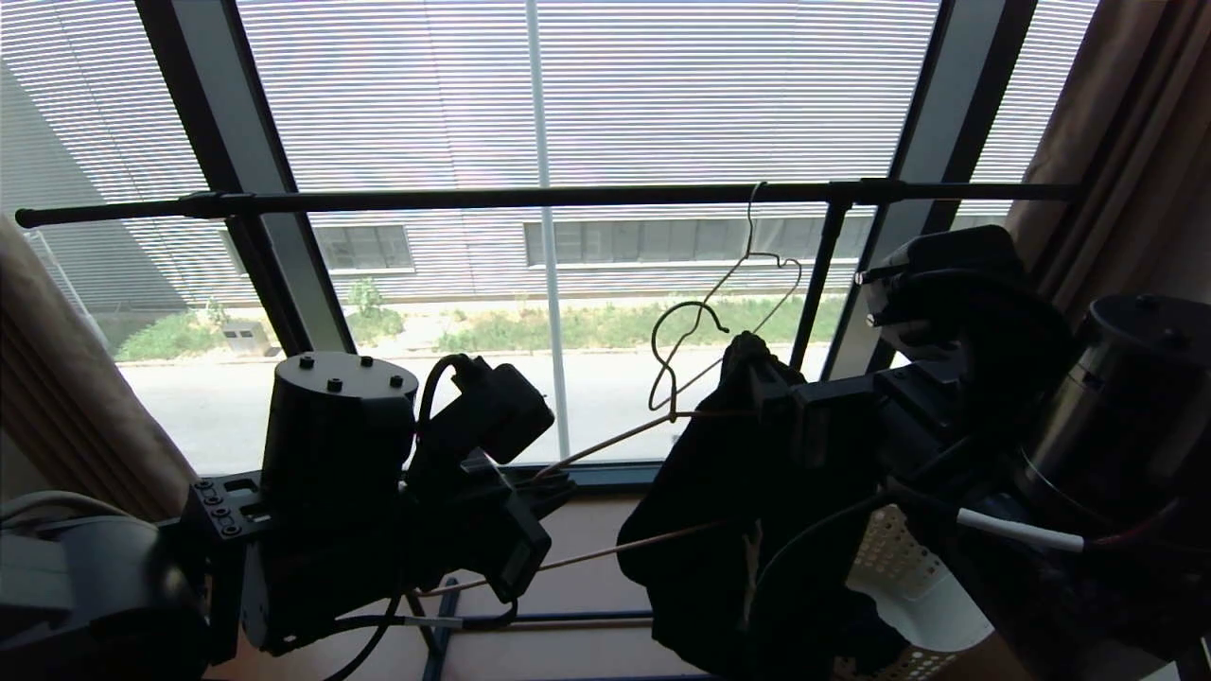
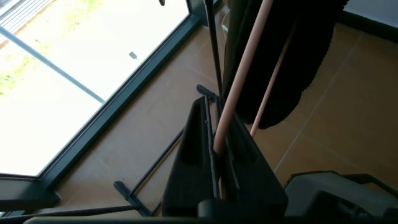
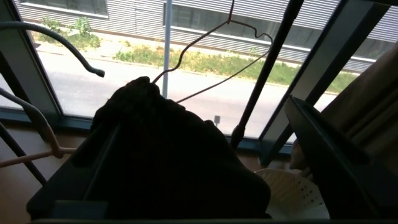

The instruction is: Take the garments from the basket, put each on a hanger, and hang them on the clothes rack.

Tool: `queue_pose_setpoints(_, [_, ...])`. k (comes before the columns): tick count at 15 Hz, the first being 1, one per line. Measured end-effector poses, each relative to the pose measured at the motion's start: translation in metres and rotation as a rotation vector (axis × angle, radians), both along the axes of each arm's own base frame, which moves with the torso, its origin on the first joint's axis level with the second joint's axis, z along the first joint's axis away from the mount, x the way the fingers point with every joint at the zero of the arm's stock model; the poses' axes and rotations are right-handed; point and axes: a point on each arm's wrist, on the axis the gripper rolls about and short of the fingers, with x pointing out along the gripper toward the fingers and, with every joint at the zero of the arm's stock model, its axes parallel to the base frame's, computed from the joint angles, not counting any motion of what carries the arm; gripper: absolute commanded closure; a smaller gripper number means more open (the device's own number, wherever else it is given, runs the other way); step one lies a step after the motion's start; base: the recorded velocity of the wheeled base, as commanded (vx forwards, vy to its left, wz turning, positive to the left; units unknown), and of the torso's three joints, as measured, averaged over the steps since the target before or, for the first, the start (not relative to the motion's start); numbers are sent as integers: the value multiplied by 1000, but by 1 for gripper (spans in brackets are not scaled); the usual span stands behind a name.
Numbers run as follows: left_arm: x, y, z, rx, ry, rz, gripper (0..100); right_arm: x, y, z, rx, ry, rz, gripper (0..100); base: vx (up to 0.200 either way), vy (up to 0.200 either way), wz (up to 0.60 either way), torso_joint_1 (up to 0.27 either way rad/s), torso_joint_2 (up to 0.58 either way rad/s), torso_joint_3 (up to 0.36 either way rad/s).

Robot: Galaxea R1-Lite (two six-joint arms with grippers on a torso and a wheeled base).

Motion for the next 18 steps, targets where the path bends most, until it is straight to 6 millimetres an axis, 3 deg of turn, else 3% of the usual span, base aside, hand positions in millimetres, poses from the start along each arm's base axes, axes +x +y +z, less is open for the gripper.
queue_pose_setpoints(11, [-3, 0, 9, -82, -22, 15, 100, -4, 13, -5, -5, 2, 10, 0, 0, 0, 0, 0, 0, 0])
queue_pose_setpoints(18, [-5, 3, -2, -125, -28, 37, 100, -7, 9, 6, 24, -19, 8, 0, 0, 0, 0, 0, 0, 0])
